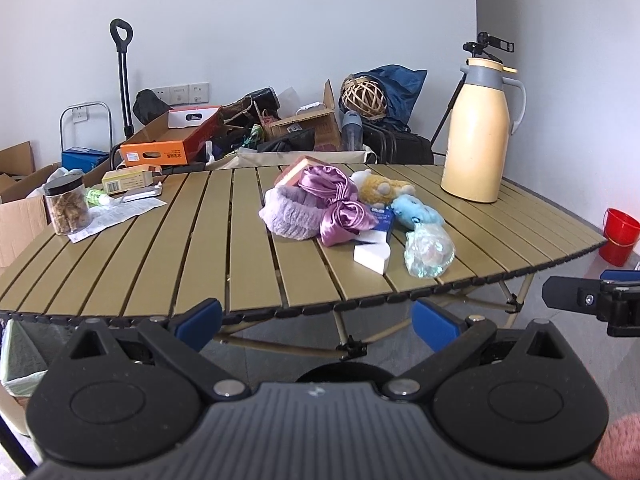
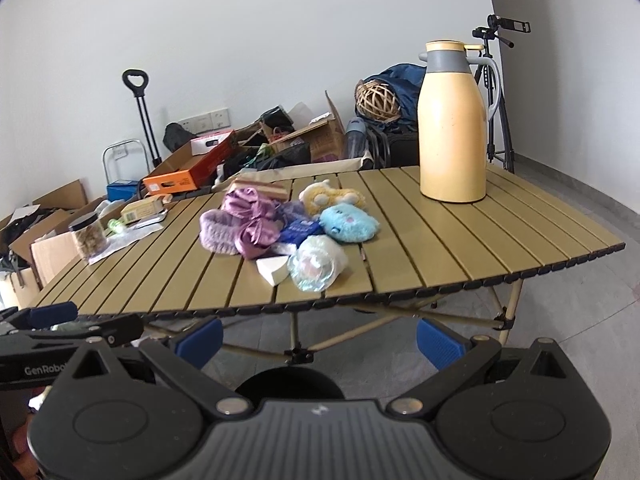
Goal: Collect trash
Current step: 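Reach both tools toward the table, right toward the clear plastic bag, left toward the white sponge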
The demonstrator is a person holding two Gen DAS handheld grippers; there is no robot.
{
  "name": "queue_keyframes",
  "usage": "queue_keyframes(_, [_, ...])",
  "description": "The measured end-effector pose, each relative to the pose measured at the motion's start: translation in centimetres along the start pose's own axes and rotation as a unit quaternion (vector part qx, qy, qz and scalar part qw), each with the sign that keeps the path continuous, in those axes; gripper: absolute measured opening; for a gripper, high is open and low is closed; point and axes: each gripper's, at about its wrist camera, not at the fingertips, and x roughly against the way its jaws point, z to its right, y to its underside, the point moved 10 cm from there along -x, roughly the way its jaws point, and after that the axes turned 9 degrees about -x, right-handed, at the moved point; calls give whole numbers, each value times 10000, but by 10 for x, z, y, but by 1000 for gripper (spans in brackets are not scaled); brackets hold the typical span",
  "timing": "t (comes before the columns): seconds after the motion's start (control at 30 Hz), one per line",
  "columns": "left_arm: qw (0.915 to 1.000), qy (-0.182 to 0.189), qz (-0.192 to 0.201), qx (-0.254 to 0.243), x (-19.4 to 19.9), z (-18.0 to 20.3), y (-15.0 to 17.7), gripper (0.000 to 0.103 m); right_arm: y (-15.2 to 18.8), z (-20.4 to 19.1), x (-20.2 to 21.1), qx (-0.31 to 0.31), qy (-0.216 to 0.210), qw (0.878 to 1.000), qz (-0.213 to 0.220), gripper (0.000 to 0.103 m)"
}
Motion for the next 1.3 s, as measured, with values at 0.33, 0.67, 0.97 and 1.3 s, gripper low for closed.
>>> queue_keyframes(0.33, [9999, -71, -4, 98, -47, -4, -16, 103, -24, 6, -39, 0, 98, 9998, 183, 103])
queue_keyframes(0.67, [9999, -78, -43, 128, -91, -2, -27, 103, -40, 3, -80, -2, 18, 9992, 395, 103])
queue_keyframes(0.97, [9999, -120, 16, -4, -129, -1, -31, 103, -44, 1, -119, 249, -28, 9979, 602, 103])
queue_keyframes(1.3, [9996, -186, 181, -105, -158, -7, -24, 103, -27, 1, -161, 447, -248, 9969, 602, 97])
